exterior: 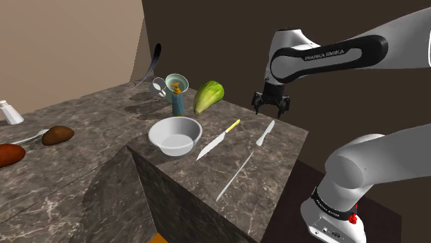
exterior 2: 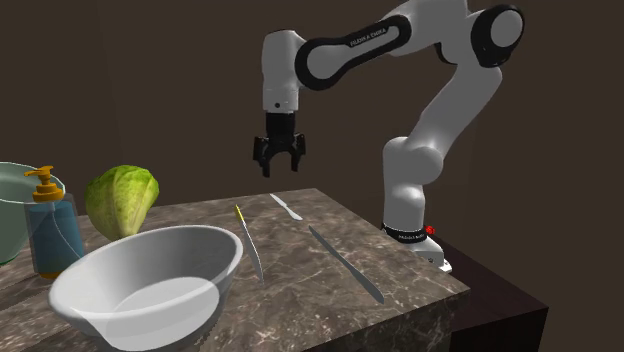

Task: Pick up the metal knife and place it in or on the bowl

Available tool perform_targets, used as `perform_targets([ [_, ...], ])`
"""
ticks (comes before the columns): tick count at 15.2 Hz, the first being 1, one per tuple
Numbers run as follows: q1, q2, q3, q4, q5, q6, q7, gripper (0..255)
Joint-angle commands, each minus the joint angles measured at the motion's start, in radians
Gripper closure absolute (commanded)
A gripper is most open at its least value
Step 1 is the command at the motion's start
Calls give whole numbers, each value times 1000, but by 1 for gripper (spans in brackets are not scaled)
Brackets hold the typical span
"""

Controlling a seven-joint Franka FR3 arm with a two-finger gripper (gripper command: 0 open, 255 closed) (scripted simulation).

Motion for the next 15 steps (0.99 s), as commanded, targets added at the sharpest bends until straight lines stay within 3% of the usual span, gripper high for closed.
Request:
perform_targets([
  [1,-44,30,28,-48,-7,68,113,0],
  [4,-101,73,60,-91,-19,139,245,0],
  [11,-110,133,66,-150,-27,258,252,0],
  [15,-111,139,67,-154,-28,269,252,0],
])
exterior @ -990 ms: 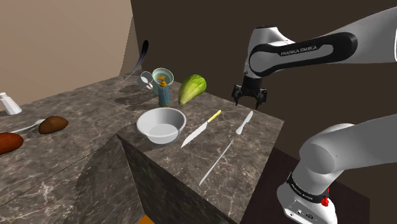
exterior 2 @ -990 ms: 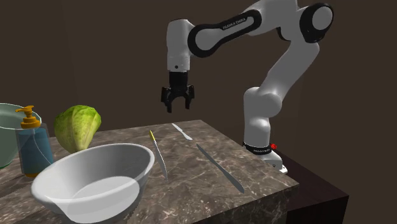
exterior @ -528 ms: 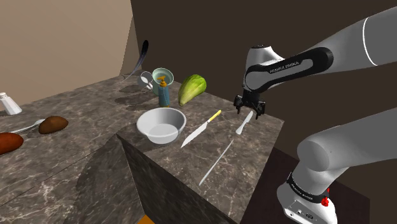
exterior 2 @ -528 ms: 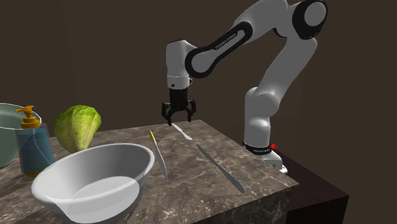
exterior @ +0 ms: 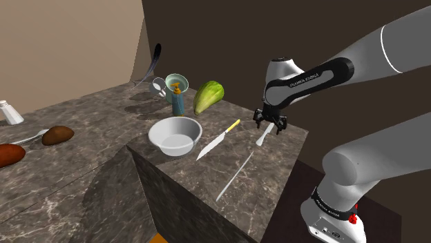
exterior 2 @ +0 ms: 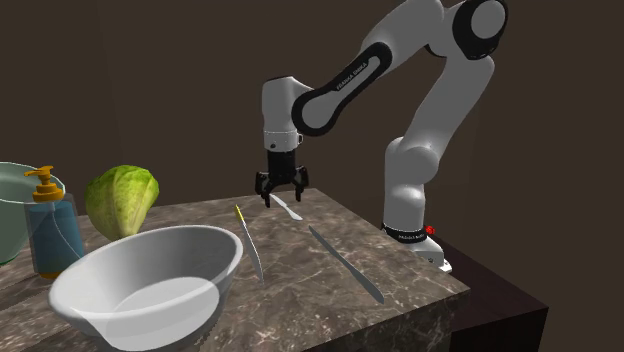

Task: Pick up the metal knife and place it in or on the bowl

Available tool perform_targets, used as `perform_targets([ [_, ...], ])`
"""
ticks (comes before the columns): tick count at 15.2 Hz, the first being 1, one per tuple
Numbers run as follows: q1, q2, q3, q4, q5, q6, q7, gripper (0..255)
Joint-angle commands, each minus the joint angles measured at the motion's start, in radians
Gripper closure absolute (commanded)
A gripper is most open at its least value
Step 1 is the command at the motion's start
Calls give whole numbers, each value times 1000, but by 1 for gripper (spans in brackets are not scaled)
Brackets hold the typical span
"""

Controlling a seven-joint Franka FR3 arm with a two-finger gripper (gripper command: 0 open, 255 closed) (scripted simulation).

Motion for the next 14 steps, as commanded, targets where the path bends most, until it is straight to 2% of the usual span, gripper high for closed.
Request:
perform_targets([
  [1,0,0,0,-1,0,1,0,0],
  [4,0,0,0,-1,0,1,0,0],
  [5,0,0,0,-1,0,1,0,255],
  [14,-1,0,0,-1,0,2,0,255],
])
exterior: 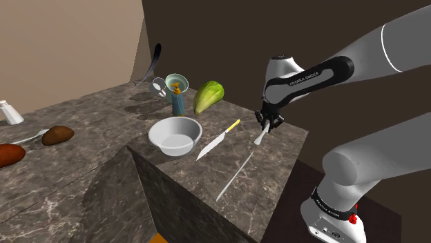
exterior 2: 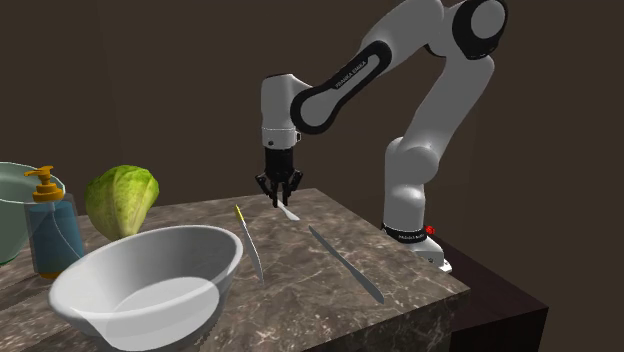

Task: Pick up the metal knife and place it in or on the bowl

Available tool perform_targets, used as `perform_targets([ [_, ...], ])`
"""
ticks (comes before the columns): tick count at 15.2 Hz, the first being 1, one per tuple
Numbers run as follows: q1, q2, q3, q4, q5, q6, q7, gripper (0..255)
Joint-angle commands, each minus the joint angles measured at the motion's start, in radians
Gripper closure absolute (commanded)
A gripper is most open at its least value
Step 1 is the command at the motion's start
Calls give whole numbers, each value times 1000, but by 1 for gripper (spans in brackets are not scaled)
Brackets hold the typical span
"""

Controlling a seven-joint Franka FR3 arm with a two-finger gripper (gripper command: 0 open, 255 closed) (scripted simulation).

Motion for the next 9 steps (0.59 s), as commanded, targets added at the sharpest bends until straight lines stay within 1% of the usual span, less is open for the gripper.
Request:
perform_targets([
  [1,2,-11,-2,-8,2,-27,-3,255],
  [9,7,-77,-15,61,6,-161,-18,255],
])
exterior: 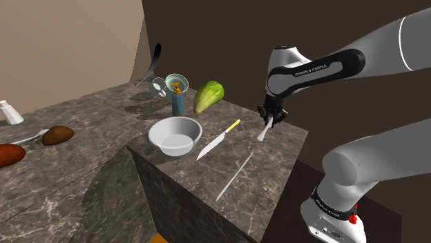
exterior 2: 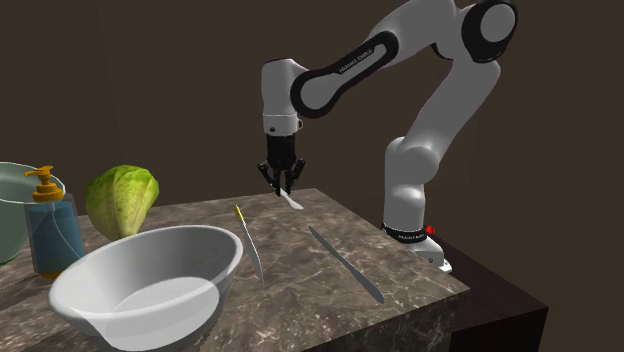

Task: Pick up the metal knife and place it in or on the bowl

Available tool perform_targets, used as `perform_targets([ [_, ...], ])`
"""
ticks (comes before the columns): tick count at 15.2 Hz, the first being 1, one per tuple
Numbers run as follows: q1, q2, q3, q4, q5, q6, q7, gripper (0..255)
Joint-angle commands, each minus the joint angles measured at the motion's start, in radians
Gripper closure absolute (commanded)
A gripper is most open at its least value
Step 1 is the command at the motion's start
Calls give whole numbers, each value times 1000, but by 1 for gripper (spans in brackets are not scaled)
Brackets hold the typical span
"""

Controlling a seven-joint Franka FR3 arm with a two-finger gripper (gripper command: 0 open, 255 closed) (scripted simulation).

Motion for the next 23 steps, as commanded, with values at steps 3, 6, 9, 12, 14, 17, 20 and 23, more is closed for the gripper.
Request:
perform_targets([
  [3,3,-27,-4,40,2,-68,-4,255],
  [6,3,-43,-8,71,2,-114,-9,255],
  [9,3,-56,-11,104,1,-159,-13,255],
  [12,2,-65,-15,138,0,-203,-16,255],
  [14,2,-70,-17,162,0,-232,-19,255],
  [17,1,-76,-20,198,-1,-274,-22,255],
  [20,0,-79,-22,236,-3,-315,-25,255],
  [23,18,-53,20,265,20,-319,23,255],
])
